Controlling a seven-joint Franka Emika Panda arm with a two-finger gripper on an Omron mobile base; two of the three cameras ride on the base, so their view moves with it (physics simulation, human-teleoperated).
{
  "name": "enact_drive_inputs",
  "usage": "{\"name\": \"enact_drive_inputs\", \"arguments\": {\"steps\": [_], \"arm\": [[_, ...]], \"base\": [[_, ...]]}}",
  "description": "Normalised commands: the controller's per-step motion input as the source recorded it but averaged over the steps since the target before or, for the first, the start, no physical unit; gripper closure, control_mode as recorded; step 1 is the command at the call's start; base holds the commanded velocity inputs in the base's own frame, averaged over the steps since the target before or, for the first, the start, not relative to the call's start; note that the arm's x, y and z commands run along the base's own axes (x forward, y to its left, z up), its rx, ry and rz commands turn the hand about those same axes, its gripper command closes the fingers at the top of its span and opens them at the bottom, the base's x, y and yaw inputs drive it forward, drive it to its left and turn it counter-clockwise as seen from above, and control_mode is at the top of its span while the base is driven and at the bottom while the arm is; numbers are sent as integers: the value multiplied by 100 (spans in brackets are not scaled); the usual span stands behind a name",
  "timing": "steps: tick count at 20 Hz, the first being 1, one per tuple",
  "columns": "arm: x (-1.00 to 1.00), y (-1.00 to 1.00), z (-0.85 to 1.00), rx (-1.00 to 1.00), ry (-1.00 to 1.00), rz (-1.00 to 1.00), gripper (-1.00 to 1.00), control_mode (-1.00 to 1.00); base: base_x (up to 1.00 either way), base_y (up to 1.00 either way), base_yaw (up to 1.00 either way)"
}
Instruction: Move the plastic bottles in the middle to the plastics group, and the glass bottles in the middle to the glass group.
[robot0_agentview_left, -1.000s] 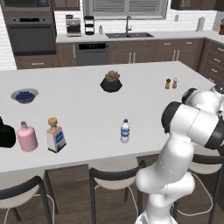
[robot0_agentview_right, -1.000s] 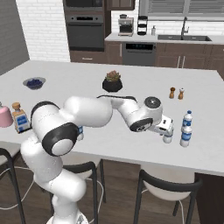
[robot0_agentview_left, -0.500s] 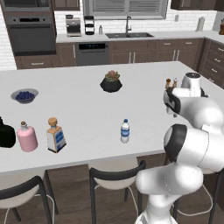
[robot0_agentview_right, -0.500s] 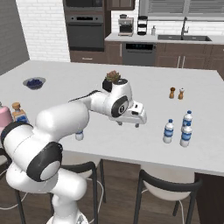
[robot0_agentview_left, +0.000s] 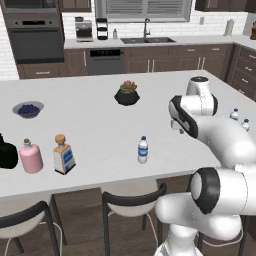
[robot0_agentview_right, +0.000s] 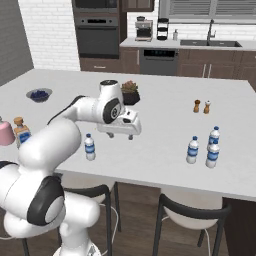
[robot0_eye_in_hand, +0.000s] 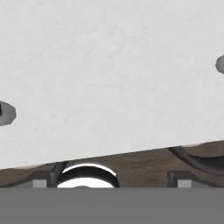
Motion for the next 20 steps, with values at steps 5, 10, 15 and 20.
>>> {"name": "enact_drive_inputs", "arguments": {"steps": [5,10,15,20], "arm": [[-12,99,2,1,-6,0,-100,-100],[0,85,0,0,-16,0,-100,-100],[20,57,1,1,-18,0,-100,-100],[35,54,-2,5,-6,0,-100,-100]], "base": [[0,0,0],[0,0,0],[0,0,0],[0,0,0]]}}
